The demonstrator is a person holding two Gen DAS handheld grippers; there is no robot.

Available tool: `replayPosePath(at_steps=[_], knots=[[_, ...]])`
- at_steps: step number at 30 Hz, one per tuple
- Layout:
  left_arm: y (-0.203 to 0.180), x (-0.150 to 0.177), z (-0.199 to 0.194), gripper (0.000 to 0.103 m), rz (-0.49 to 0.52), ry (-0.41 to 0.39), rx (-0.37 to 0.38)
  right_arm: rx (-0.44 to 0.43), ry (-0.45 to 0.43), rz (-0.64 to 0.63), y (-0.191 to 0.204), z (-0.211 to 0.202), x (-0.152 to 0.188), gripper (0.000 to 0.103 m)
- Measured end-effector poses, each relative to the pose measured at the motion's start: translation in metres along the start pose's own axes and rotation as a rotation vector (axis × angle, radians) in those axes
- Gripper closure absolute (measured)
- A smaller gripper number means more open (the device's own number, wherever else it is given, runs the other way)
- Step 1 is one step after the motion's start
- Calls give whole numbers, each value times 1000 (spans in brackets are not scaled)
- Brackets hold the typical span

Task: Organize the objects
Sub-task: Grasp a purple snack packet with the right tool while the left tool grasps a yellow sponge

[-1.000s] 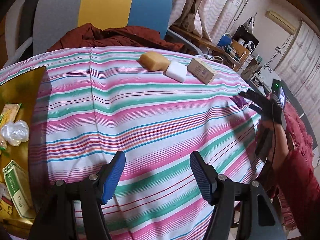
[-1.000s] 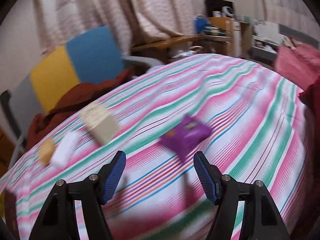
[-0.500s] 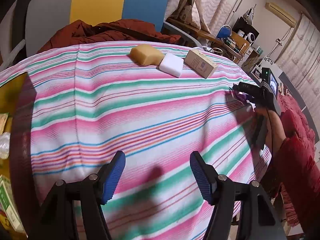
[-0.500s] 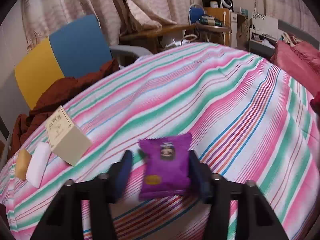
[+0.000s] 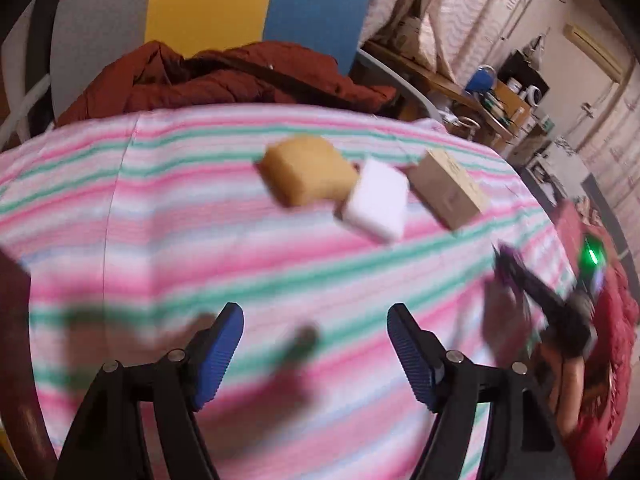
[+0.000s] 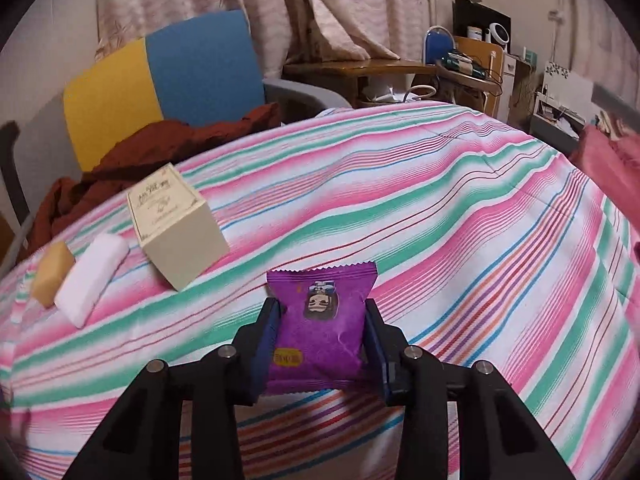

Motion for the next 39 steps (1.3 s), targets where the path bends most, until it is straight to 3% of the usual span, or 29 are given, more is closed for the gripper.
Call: replayPosePath(at_steps=[6,9,13,16,21,29,32,39], knots=[[-9,-57,31,21,-21,-23,-80,-13,-11,10,-5,0,2,61],[-11,-75,49,20,-37,-4,-103,-3,-17,0,-3,2,1,61],[-6,-89,63,17,-44,-36,-157,-1,-21,-3,-4,2,1,61],[-5,-93,76,17,-6,-17,-217,-4,-23,-1,-4,2,1,61],[-6,-96,88,17,-20,-16,-181,2,-25,-7,-3,3,2,61],[-18,-90,102,16,79,-46,-239,-3,-30,-5,-3,2,2,61],[-12,-88,99,16,68,-86,-244,-8,-32,-1,-3,2,3,61],[-8,-84,106,16,78,-89,-245,-5,-35,-8,-2,2,3,61]])
Point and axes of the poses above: each gripper's, at about its wrist camera, not at the fingertips, and z roughly the way its jaws point, y to its left, x to its underside, the point moved 1 cm from there along z, roughly the way its jaws point, and after that the axes turned 4 degrees about z, right-handed, at the moved point
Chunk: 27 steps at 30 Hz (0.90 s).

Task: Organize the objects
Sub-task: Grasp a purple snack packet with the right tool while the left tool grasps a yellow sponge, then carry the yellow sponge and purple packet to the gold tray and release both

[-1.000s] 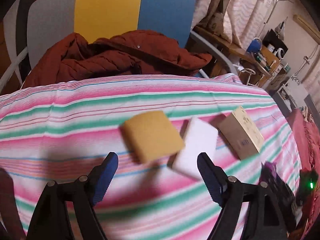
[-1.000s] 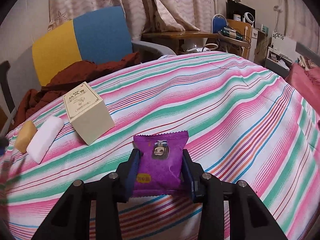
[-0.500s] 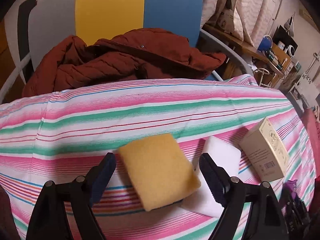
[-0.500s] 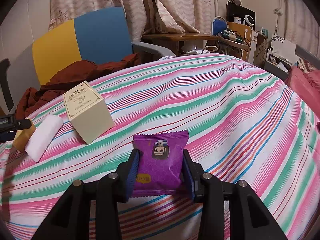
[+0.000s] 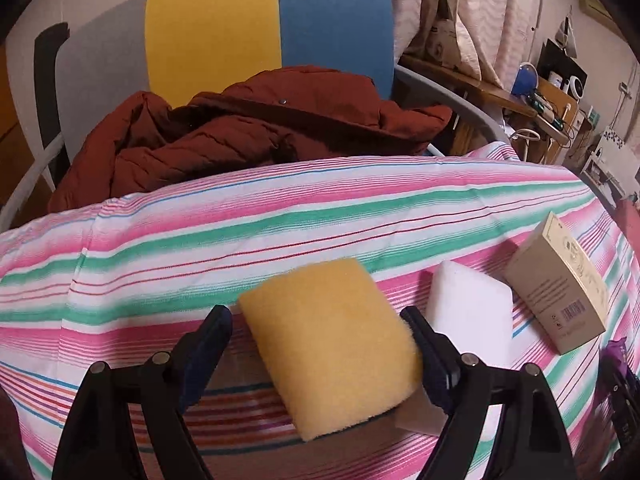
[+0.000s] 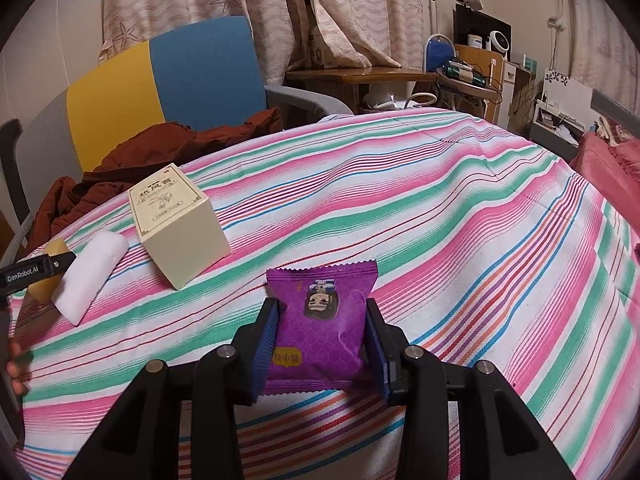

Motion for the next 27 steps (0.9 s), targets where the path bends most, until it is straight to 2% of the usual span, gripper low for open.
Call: replayPosePath(at_steps=[4,7,11,15,19,22,27], knots=[[-2,-1,1,17,10,-12,-3,2,-2,-2,0,0,0,61],[2,0,2,22,-7,-15,9,5,-4,-7,1,0,0,61],[6,3,-3,33,-30,-48,59,9,-8,-13,3,-1,0,61],[16,7,-8,37,-84,-72,120,9,-16,-15,3,-2,1,61],[18,17,-20,39,-95,-101,114,10,-31,-19,5,-5,1,61],[19,26,-37,39,-94,-152,101,18,-53,-31,8,-10,2,61],[11,46,-64,39,-41,-213,96,24,-91,-70,17,-18,3,61]])
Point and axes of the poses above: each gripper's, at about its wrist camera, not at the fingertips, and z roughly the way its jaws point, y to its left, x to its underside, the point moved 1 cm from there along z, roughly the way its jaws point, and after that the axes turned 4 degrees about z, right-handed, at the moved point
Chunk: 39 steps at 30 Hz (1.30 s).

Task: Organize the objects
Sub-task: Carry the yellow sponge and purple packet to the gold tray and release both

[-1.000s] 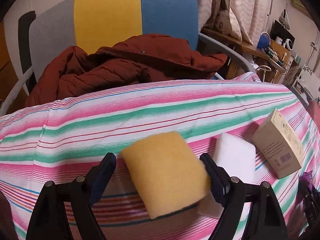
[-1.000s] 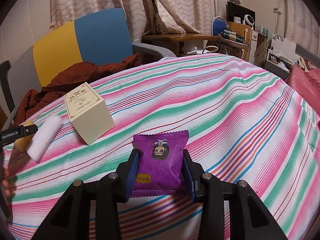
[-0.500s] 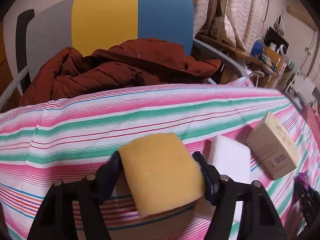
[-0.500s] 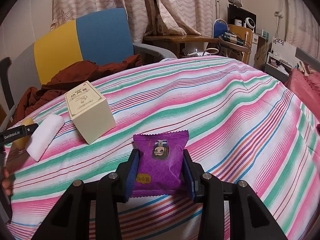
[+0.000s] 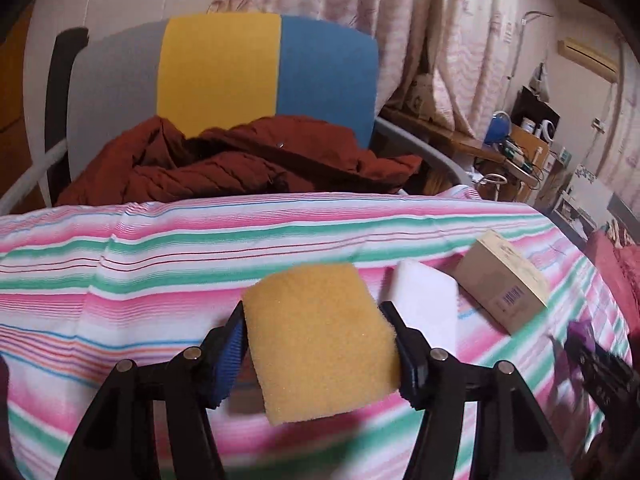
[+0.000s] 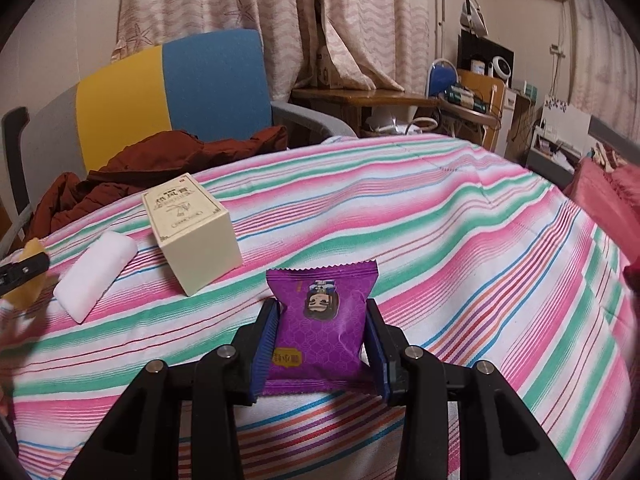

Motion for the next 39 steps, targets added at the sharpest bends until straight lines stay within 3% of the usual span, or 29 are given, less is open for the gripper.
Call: replayPosePath(at_steps=[10,19,26,29,32,36,39], knots=[[-34,32,-59,39,203,-87,41,-56,-103,-54,11,-25,-3,61],[-32,66,-104,39,250,-111,61,-204,-42,-38,31,-61,12,61],[-13,86,-131,39,208,-93,65,-353,16,13,67,-101,42,61],[0,97,-147,39,149,-70,97,-403,24,0,88,-118,55,61],[5,110,-166,39,157,-45,120,-457,41,0,109,-133,65,61],[18,120,-204,39,169,-81,128,-520,47,-7,136,-152,72,61],[41,123,-227,39,123,-96,102,-569,48,-9,157,-165,76,61]])
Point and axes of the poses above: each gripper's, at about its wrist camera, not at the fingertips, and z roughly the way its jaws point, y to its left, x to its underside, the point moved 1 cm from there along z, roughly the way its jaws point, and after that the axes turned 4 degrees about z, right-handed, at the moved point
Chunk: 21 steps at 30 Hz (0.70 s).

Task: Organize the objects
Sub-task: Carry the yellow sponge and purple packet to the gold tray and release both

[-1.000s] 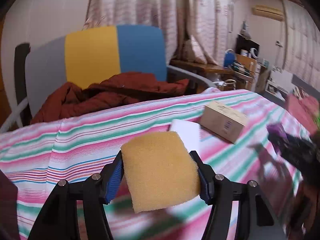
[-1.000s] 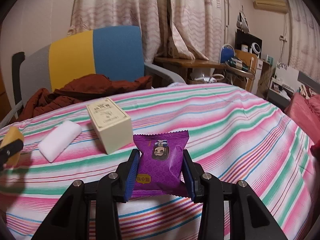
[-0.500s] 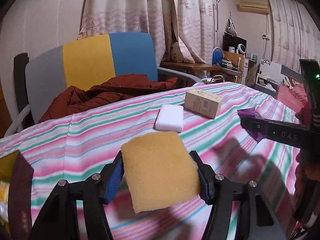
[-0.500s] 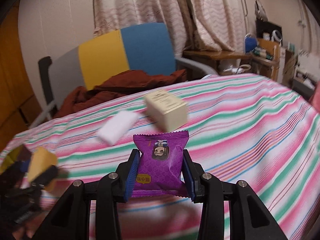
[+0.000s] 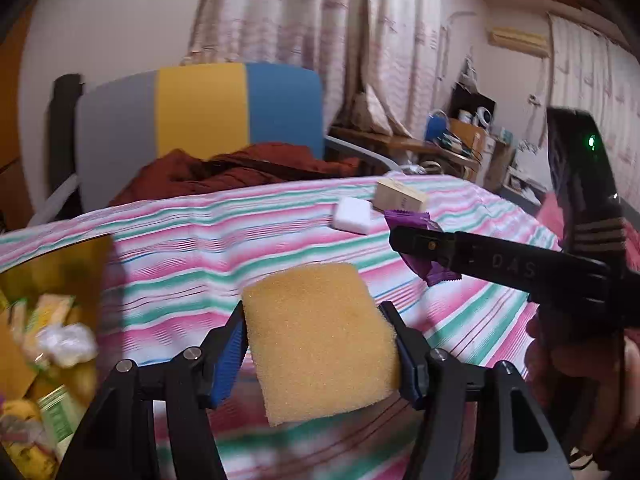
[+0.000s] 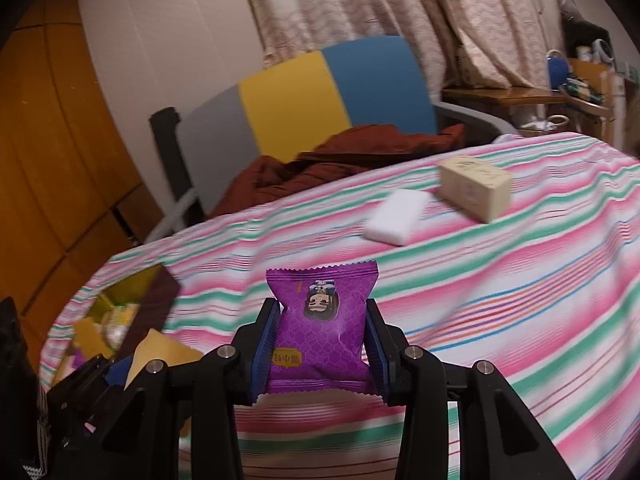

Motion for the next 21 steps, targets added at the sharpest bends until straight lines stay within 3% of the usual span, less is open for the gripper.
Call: replayPosePath(at_steps=[4,12,21], knots=[[40,6,-28,39,-127,-15,-36,-61,21,-17,33,6,6,61],[115,12,-70,39,-265,-77,-163,-216,104,-100,122,30,19,61],[193,28,-66,39,-365,28,-231,-312,201,-204,207,76,26,61]])
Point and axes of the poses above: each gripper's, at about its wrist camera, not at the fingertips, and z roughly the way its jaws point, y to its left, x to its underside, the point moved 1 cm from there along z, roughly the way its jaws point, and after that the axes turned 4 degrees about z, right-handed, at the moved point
